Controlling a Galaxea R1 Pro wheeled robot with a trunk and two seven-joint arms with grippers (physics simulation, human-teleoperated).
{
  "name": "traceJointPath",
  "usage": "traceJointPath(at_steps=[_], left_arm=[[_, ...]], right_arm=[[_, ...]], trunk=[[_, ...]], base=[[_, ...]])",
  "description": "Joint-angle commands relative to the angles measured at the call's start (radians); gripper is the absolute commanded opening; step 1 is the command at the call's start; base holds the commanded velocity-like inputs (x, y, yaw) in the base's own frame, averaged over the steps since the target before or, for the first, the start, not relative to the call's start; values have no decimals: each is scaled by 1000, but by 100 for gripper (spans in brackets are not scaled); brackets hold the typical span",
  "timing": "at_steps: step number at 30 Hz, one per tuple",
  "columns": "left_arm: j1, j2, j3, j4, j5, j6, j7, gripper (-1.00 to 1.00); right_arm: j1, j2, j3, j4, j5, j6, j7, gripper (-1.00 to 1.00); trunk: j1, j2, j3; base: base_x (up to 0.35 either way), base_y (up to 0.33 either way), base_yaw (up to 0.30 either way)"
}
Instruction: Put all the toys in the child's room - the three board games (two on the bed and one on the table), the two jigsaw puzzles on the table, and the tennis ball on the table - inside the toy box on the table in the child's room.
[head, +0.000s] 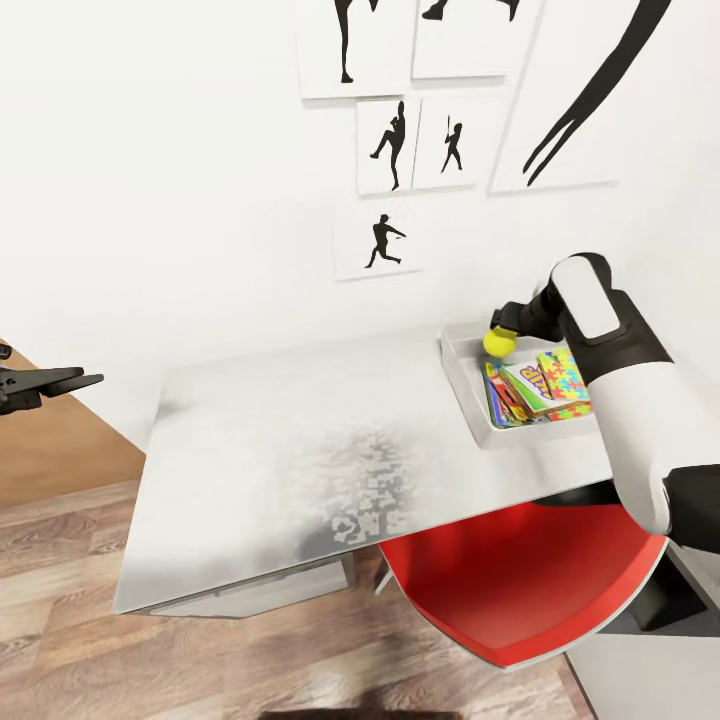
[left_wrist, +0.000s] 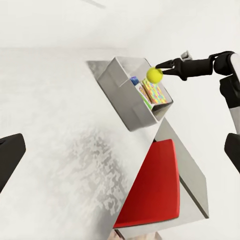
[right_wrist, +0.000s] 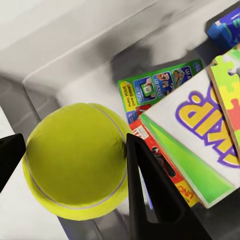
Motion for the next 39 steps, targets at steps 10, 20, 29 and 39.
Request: traceJointPath(at_steps=[10, 20, 29, 39], left_arm=[[-1, 0, -1, 0, -1, 11, -4, 100], [-1, 0, -1, 0, -1, 11, -4, 100], [-1, 0, -1, 0, -2, 9, -4, 100], [-1, 8, -1, 0, -2, 6, -4, 100]], right_arm=[[-2, -7, 2, -1, -15, 2, -10, 100], [-2, -10, 2, -1, -16, 2, -9, 100], [-2, -10, 1, -11, -16, 2, -9, 100], [3, -15, 1, -113, -20, 2, 40, 100]], trunk=[[1, -2, -2], [1, -2, -2], [1, -2, -1], [1, -2, 13]], base=[[0, 0, 0], [0, 0, 0], [0, 0, 0], [0, 0, 0]])
